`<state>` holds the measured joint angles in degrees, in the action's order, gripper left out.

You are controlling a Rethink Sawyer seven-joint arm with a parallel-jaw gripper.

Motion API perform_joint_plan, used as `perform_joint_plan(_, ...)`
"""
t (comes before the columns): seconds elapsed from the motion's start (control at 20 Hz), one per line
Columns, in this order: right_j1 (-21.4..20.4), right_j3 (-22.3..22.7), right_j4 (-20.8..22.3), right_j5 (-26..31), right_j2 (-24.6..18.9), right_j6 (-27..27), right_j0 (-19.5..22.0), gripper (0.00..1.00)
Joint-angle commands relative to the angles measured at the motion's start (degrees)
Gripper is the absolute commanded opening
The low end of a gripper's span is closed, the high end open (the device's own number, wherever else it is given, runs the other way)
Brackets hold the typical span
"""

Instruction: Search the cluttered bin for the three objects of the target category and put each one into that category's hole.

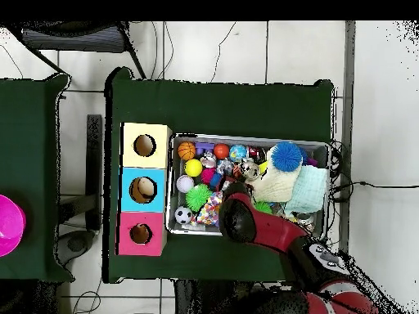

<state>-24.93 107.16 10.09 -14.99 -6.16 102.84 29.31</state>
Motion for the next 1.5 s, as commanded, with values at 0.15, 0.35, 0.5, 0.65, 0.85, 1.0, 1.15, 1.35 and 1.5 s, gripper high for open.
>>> perform_joint_plan(0.15,4.38,-1.06,0.95,-6.01,-6.74,12.62,0.93,1.00)
perform_joint_plan(0.35,4.74,-1.15,0.52,-7.96,-6.19,12.83,0.35,1.00)
perform_joint_plan(0.5,4.84,-1.95,-0.13,-9.54,-3.93,11.53,-1.60,0.00)
perform_joint_plan(0.65,4.69,-2.46,-0.51,-10.15,-1.87,10.23,-3.45,0.00)
perform_joint_plan(0.85,4.36,-2.14,-0.99,-9.87,-0.88,10.32,-4.18,0.00)
perform_joint_plan(1.0,4.15,-2.06,-1.10,-9.81,-0.90,10.80,-4.20,0.00)
perform_joint_plan(1.15,3.91,-1.37,-1.90,-10.74,-1.45,12.45,-3.67,0.00)
perform_joint_plan(1.35,2.83,-0.41,-2.22,-10.18,-1.54,12.85,-3.50,0.00)
perform_joint_plan(1.5,2.23,-0.83,-2.78,-8.39,-0.04,11.37,-4.71,0.00)
